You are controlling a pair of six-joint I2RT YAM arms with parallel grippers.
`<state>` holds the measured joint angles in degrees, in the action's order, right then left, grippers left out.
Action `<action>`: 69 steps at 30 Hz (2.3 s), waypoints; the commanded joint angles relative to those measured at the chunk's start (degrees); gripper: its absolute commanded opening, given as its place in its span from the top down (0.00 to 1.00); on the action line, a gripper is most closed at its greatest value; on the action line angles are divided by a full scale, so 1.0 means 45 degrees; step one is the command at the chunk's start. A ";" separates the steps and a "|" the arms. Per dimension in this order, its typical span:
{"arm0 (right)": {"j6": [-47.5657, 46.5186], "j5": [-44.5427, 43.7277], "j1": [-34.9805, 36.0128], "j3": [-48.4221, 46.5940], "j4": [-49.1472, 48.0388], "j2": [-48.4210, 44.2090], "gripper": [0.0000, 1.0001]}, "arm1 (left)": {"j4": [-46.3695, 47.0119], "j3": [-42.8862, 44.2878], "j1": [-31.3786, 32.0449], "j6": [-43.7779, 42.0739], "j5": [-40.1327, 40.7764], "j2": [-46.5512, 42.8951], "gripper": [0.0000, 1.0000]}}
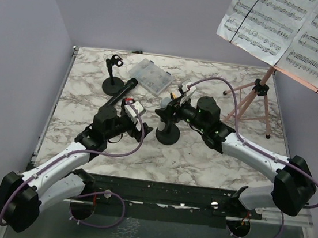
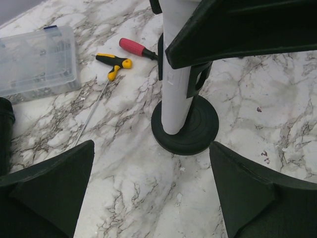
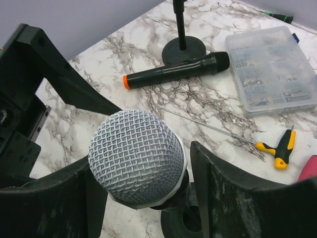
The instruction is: Pack up the instrument practice props
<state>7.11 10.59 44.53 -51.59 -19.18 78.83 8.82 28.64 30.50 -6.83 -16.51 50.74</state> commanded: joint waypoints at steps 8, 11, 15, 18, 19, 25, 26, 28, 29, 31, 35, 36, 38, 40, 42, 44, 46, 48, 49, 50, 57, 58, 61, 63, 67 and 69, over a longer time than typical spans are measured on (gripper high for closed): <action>0.1096 -0.0225 0.0058 0.0953 -0.3028 0.0378 0.70 | 0.1150 0.0582 0.0057 0.0226 -0.1677 0.1579 0.01; 0.1751 -0.0251 0.0027 0.1743 -0.3942 0.0271 0.74 | 0.1342 0.0687 0.0077 0.0301 -0.1667 0.1905 0.01; 0.2432 -0.0092 -0.0066 0.2595 -0.4754 0.0080 0.74 | 0.1522 0.0852 0.0116 0.0295 -0.1714 0.2277 0.01; 0.3047 -0.0016 -0.0247 0.3335 -0.5478 -0.0173 0.75 | 0.1758 0.0942 0.0188 0.0278 -0.1861 0.2582 0.01; 0.3226 0.0007 -0.0323 0.3564 -0.5671 -0.0207 0.76 | 0.1852 0.0984 0.0218 0.0281 -0.1924 0.2700 0.01; 0.3868 0.0205 -0.0616 0.4333 -0.6223 -0.0242 0.81 | 0.2199 0.1271 0.0432 0.0411 -0.1949 0.3256 0.03; 0.3902 0.0269 -0.0636 0.4394 -0.6258 -0.0206 0.82 | 0.2283 0.1271 0.0473 0.0439 -0.1923 0.3317 0.03; 0.3871 0.0605 -0.0675 0.4505 -0.6306 -0.0077 0.82 | 0.2421 0.1252 0.0557 0.0447 -0.1819 0.3442 0.03; 0.3869 0.0785 -0.0672 0.4528 -0.6312 -0.0017 0.83 | 0.2475 0.1262 0.0596 0.0425 -0.1745 0.3508 0.03; 0.3887 0.1035 -0.0697 0.4596 -0.6300 0.0038 0.83 | 0.2564 0.1303 0.0641 0.0292 -0.1633 0.3627 0.04; 0.3702 0.1309 -0.0697 0.4581 -0.5901 -0.0162 0.83 | 0.2627 0.1552 0.0661 -0.0218 -0.1421 0.4004 0.07; 0.3694 0.1325 -0.0697 0.4572 -0.5795 -0.0250 0.83 | 0.2639 0.1631 0.0663 -0.0381 -0.1395 0.4135 0.08; 0.3649 0.1322 -0.0697 0.4580 -0.5561 -0.0454 0.83 | 0.2651 0.1829 0.0673 -0.0680 -0.1519 0.4481 0.12; 0.3527 0.1397 -0.0703 0.4519 -0.5292 -0.0614 0.83 | 0.2653 0.2026 0.0690 -0.1063 -0.1652 0.4845 0.17; 0.3461 0.1393 -0.0698 0.4479 -0.5125 -0.0737 0.83 | 0.2650 0.2149 0.0721 -0.1355 -0.1733 0.5137 0.23; 0.3422 0.1405 -0.0698 0.4458 -0.5041 -0.0843 0.83 | 0.2650 0.2256 0.0722 -0.1612 -0.1777 0.5365 0.32; 0.3354 0.1485 -0.0697 0.4403 -0.4909 -0.0911 0.82 | 0.2657 0.2371 0.0740 -0.1836 -0.1763 0.5593 0.40; 0.3279 0.1592 -0.0707 0.4287 -0.4677 -0.0968 0.82 | 0.2653 0.2448 0.0741 -0.2053 -0.1672 0.5764 0.51; 0.3223 0.1634 -0.0698 0.4237 -0.4548 -0.1008 0.82 | 0.2628 0.2476 0.0741 -0.2161 -0.1586 0.5774 0.57; 0.3180 0.1653 -0.0697 0.4197 -0.4412 -0.1071 0.81 | 0.2574 0.2491 0.0741 -0.2289 -0.1460 0.5760 0.63; 0.2624 0.1437 -0.0698 0.3966 -0.2681 -0.1750 0.70 | 0.0243 0.3169 0.0741 -0.4033 -0.0716 0.5321 0.92; 0.2563 0.1363 -0.0705 0.3965 -0.2463 -0.1889 0.68 | -0.0217 0.3306 0.0741 -0.4288 -0.0624 0.5284 0.95; 0.2355 0.1163 -0.0696 0.3965 -0.1864 -0.2255 0.62 | -0.1074 0.3475 0.0741 -0.4876 -0.0300 0.5073 1.00; 0.2266 0.1082 -0.0707 0.3953 -0.1583 -0.2390 0.58 | -0.1429 0.3472 0.0741 -0.5157 -0.0157 0.4913 1.00; 0.2046 0.1138 -0.0708 0.3716 -0.1164 -0.2424 0.53 | -0.2263 0.3770 0.0741 -0.5664 0.0073 0.4780 1.00; 0.2033 0.1142 -0.0702 0.3612 -0.1171 -0.2345 0.53 | -0.2538 0.3932 0.0741 -0.5797 0.0046 0.4784 1.00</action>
<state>18.92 13.67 40.93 -35.29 -34.22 67.92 3.55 43.94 35.29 -29.58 -23.38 73.45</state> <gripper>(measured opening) 0.524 0.365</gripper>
